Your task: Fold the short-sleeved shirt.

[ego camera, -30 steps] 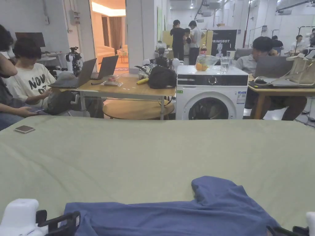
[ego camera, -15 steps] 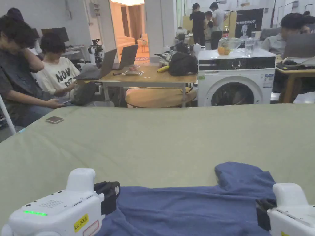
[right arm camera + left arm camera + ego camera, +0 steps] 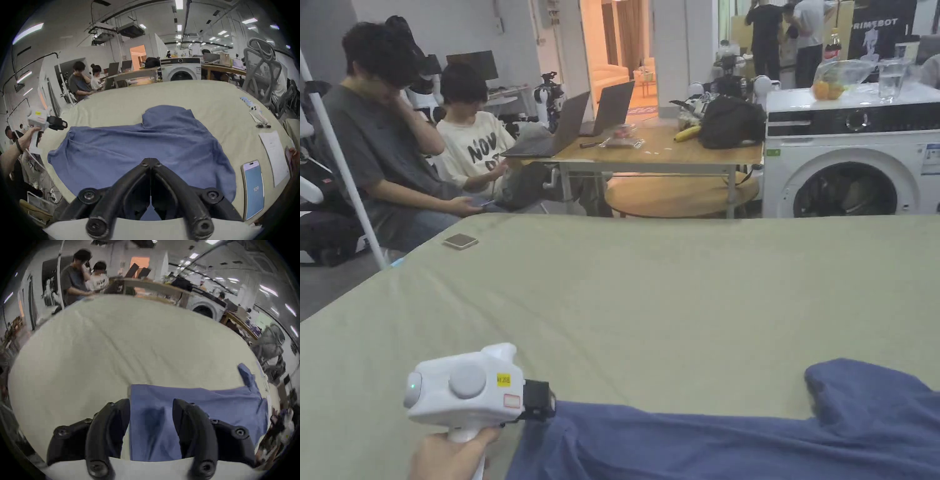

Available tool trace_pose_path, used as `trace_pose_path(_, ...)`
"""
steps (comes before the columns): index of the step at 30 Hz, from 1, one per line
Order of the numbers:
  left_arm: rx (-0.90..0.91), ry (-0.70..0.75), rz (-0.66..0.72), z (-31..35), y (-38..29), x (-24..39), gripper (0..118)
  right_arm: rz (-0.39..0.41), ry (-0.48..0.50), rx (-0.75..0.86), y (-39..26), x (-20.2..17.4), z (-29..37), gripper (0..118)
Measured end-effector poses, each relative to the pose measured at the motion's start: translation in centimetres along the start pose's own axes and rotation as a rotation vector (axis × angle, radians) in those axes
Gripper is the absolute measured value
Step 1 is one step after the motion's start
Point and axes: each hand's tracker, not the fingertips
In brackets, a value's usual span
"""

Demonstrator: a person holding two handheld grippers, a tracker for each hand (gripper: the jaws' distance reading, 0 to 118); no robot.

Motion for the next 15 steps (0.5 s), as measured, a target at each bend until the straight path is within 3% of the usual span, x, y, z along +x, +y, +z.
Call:
trace_pose_path(2,-0.002,-0.005,0.014,-1.7,0.3,-0.3,48,-0.013,-0.013,-0.017,0.2,1.2,0.1,0)
trace_pose_path(4,-0.053,-0.042,-0.007,-3.1,-0.1,0.1,14,0.001,-0.059,-0.044,0.7,2.6,-0.2,0)
trace_pose_path(7,0.001,0.053,-0.113,-3.3,-1.0,2.0,12,0.017,-0.071,-0.061,2.3,3.8,-1.0,0)
trace_pose_path(8,-0.011,0.051,-0.117,-3.4,-1.3,2.2,5,0.016,-0.068,-0.066,3.2,4.3,-1.7,0)
trace_pose_path(11,-0.036,0.067,-0.145,-3.7,-1.0,2.4,1,-0.049,-0.029,-0.074,7.3,6.2,-4.4,0)
trace_pose_path(13,-0.056,0.068,-0.138,-3.8,-0.7,2.1,1,-0.003,-0.101,-0.162,10.0,7.3,-7.9,3)
trace_pose_path(15,-0.077,0.091,-0.204,-3.8,-0.8,2.8,1,0.037,-0.127,-0.218,11.7,8.6,-11.5,44)
